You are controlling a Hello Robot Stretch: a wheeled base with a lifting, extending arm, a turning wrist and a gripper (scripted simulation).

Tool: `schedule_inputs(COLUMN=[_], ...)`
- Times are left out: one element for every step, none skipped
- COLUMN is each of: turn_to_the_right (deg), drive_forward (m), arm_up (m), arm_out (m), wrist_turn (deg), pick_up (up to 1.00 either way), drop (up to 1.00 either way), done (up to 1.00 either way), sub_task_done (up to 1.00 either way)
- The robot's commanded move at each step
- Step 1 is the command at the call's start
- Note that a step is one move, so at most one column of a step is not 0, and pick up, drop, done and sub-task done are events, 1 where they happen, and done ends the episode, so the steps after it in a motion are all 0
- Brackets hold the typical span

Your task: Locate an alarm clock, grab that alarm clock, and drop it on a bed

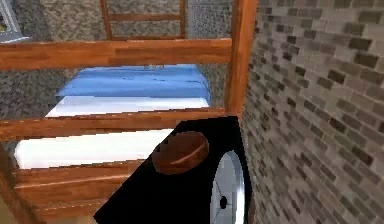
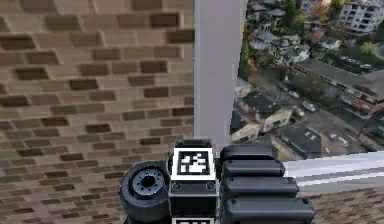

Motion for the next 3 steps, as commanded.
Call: schedule_inputs(turn_to_the_right=[-21.0, 0.0, -27.0], drive_forward=[0.0, 0.1, 0.0], arm_up=[0.0, 0.0, 0.0], arm_out=[0.0, 0.0, 0.0], wrist_turn=[0.0, 0.0, 0.0], pick_up=[0.0, 0.0, 0.0], drop=[0.0, 0.0, 0.0], done=[0.0, 0.0, 0.0], sub_task_done=[0.0, 0.0, 0.0])
